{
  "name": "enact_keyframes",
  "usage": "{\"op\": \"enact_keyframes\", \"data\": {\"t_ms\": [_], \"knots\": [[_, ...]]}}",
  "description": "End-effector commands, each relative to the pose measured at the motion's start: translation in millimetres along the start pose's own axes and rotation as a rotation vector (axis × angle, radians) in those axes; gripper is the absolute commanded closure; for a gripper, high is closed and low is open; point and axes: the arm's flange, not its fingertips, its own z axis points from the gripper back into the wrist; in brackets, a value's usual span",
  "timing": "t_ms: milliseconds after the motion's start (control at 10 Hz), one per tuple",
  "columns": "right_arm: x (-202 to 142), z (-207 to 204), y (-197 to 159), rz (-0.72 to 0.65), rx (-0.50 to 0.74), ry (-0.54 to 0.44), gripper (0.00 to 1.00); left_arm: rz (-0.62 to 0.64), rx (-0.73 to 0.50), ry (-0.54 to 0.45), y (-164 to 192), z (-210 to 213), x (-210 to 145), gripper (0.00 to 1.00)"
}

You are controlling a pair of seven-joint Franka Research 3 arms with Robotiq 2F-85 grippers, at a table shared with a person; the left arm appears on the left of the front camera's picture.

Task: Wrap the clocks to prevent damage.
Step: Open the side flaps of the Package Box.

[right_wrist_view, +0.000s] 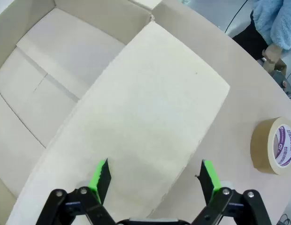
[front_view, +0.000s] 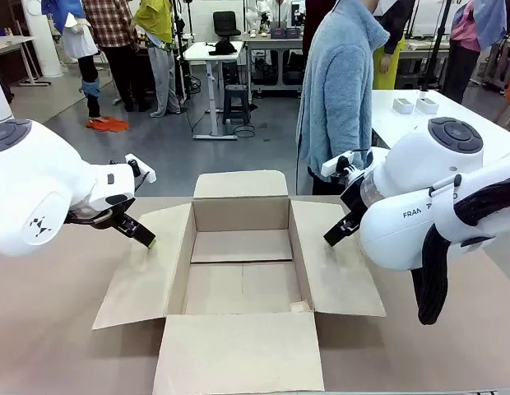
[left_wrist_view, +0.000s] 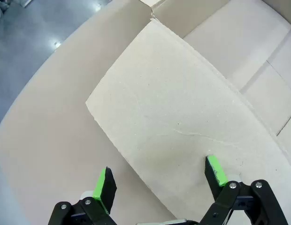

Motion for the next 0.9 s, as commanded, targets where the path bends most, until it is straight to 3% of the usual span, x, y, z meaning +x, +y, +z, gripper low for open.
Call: {"op": "enact_keyframes", "data": {"t_ms": [0, 800], "knots": [[0.0, 0.0, 0.0, 0.000, 0.000, 0.000, 0.00, 0.000, 0.000, 0.000, -0.1, 0.0, 0.0, 0.00], [0.0, 0.0, 0.0, 0.000, 0.000, 0.000, 0.00, 0.000, 0.000, 0.000, -0.1, 0.0, 0.0, 0.00]]}}
